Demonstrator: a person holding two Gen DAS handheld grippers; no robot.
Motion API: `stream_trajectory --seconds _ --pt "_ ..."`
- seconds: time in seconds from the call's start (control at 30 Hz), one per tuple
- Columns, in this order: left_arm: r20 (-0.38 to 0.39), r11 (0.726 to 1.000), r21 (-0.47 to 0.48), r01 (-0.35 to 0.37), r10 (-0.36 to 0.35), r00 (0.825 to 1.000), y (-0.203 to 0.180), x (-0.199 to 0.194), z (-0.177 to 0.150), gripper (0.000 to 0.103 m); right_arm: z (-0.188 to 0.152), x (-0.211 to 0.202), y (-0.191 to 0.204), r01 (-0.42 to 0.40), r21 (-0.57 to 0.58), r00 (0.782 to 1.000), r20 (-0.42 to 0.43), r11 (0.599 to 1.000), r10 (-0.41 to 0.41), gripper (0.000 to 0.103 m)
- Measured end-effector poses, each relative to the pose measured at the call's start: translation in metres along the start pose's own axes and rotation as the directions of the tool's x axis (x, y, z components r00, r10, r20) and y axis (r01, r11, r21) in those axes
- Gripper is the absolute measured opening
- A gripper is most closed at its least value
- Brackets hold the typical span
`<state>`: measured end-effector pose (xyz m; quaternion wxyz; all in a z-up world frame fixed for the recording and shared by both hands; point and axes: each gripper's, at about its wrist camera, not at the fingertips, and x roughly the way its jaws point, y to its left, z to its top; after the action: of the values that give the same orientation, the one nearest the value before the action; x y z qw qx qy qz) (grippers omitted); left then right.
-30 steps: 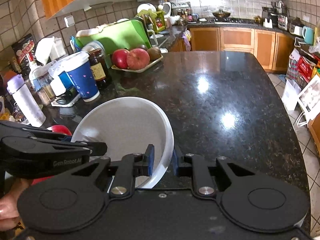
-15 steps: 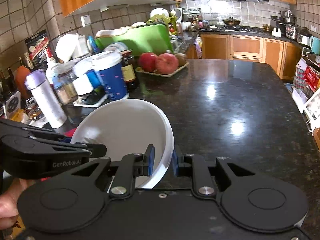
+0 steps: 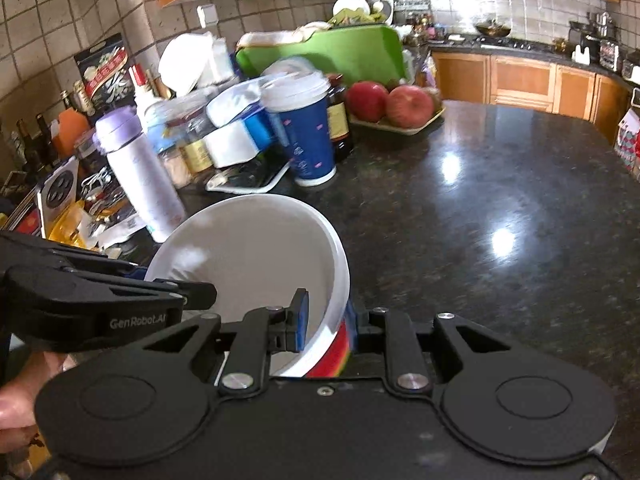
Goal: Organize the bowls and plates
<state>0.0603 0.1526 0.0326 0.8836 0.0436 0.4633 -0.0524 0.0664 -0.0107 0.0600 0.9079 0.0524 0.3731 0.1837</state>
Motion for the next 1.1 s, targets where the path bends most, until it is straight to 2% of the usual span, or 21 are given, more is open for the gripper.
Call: stream_trajectory --seconds 0.47,0.67,0.73,1.1 --pt "-0.044 0.998 -0.015 0.053 -0.053 0.998 0.031 0.016 -0.003 0.027 0.001 0.016 0.017 -0.003 0.020 0.999 -0.054 1.000 0.004 0.023" --pt "-0.022 0.998 -0.007 0.062 -0.062 0.998 0.035 0.016 -0.001 0.027 0.003 0.020 0.018 0.010 0.028 0.998 -0.055 1.000 -0.008 0.023" --pt "-0.013 0.998 -0.004 0.065 -0.065 0.998 0.036 0.016 0.000 0.033 0.004 0.021 0.017 0.016 0.034 0.998 -0.055 0.999 -0.014 0.024" --pt "0.008 0.996 0.012 0.092 -0.092 0.996 0.040 0.010 -0.001 0.034 0.008 0.014 0.016 0.051 0.037 0.999 -0.015 0.998 -0.051 0.029"
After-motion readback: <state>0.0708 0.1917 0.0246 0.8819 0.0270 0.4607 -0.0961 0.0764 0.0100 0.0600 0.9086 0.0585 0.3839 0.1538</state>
